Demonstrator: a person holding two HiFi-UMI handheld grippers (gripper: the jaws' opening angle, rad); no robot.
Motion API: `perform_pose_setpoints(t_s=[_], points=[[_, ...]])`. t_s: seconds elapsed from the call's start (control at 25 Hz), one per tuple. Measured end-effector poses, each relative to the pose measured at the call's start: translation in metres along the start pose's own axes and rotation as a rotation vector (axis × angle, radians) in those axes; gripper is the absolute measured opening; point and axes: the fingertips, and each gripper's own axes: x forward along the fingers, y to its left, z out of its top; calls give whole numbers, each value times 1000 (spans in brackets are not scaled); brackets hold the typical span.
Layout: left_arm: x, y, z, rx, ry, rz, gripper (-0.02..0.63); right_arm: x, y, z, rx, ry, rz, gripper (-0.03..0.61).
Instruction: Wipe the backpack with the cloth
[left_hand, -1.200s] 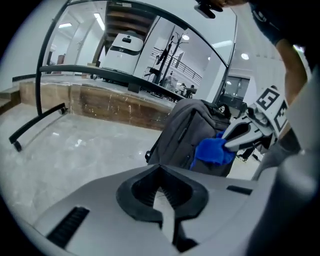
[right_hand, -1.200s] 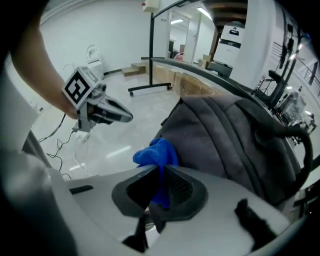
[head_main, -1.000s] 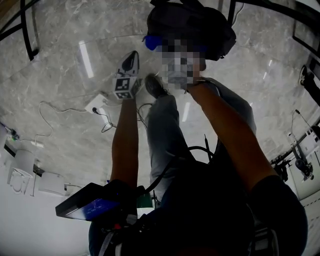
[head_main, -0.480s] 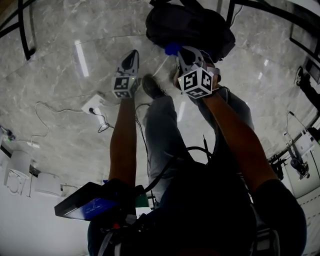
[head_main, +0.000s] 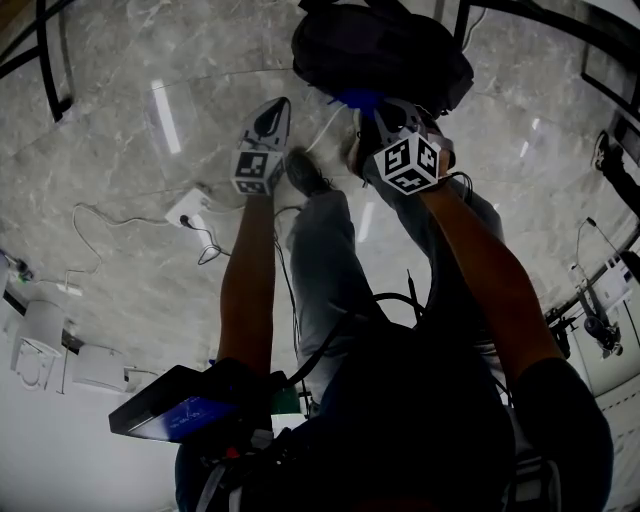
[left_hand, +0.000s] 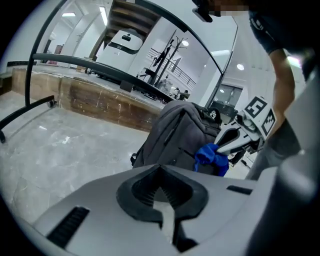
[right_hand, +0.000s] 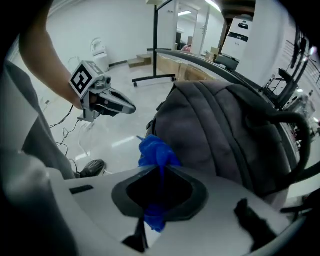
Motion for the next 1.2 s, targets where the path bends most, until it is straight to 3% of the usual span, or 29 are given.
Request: perform_pose_setpoints(t_s=[0.24,0.32,0.52,0.6,0.68,0.88,1.08,1.2], points=[[5,-10,-1,0,13,-14,-11,16,-9,72,-95,-109,-28,34],[7,-15,1,8,9,-24,-11,30,-7,76,-126,-97,-17,34],[7,-26,4,25,17,-40,-11,16,10,-10,-97,66,44,34],[2,-33,12,28,13,-42,-11,-9,8,-43,-58,132,39,34],[-6,-41,23,36,9,-42,-11,-41,-6,-53,-32,128,9,34],[-23,-57,51,75,0,-43,-11,-113,-34,-3,-124,-48,-52,34],[-36,-75,85,94,-7,-37,-11,-154,-105,56,3,-187,-143,34],[-41,-79,100,105,-13,-32,-11,-138,-136,62,64,-141,-123,34]])
